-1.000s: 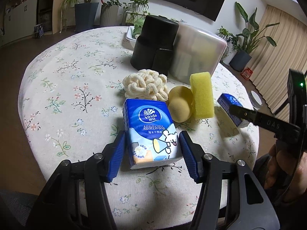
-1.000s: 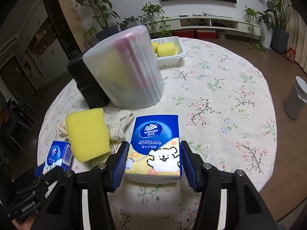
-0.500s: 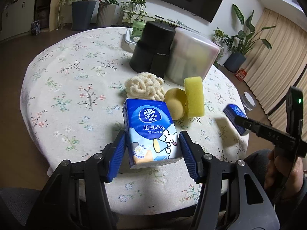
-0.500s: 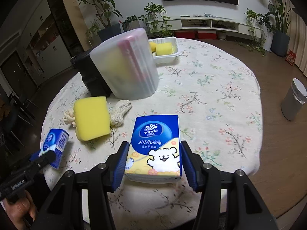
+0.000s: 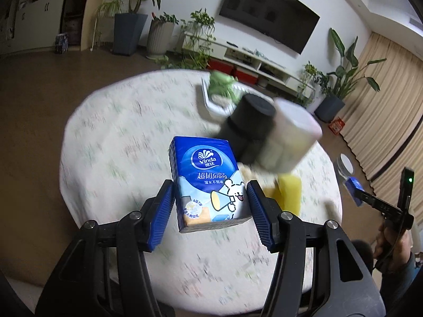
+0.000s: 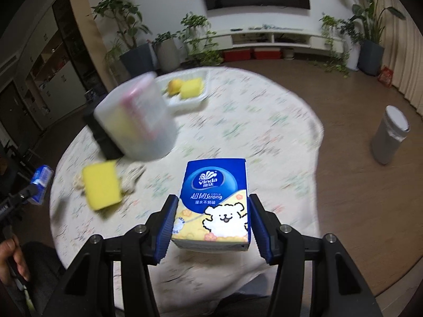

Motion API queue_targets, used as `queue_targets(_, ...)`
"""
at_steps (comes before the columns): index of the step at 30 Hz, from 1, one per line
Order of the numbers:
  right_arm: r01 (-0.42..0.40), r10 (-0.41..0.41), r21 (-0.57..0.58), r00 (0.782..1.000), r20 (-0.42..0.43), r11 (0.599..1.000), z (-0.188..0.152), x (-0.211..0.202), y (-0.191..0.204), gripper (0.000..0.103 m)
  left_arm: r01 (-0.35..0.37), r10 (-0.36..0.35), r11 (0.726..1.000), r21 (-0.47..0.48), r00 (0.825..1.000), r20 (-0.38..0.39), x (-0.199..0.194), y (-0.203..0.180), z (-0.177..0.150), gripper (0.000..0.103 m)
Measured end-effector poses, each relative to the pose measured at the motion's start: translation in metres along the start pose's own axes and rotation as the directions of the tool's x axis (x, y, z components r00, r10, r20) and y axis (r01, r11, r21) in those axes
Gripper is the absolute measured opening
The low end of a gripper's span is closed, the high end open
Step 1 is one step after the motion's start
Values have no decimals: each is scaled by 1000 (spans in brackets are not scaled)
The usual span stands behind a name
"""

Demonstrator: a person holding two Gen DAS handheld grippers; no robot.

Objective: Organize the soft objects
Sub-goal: 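Carry both tissue packs to the white tray and release them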

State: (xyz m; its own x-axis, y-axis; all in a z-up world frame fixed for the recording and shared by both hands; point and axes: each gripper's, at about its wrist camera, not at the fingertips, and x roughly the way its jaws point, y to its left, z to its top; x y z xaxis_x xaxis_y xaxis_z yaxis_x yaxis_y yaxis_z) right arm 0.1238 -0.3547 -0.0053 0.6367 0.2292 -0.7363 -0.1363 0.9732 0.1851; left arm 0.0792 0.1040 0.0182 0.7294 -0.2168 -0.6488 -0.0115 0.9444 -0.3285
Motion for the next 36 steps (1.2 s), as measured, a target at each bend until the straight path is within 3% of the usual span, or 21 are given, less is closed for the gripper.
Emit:
queue_targets(9,107,-106,-4,990,91,994,83,-13,-58,56,-19,15,997,72,998,59,19,11,96,54)
queue_targets(17,108,-100,-71,988,118,992,186,25,-53,56,-8,1,970,242,1000,28,76,-28,171,54)
queue_targets(23,21,-9,-141,996,83,990,252,83,-22,56,47,-30,933,357,998,-54,138,-56,206,54)
queue_targets(26,-42,50,-186,998,34,982,268,116,-1,56,89,-44,908,408,992,-117,175,-68,216,54)
queue_targets(32,-158,145,-259,987,-66,953,278,176,39,56,168,-70,869,465,973,-220,233,-79,217,54)
queue_targets(36,-210,171,-359,975,-140,909,269,211,73,56,230,-103,841,489,957,-272,259,-85,211,54)
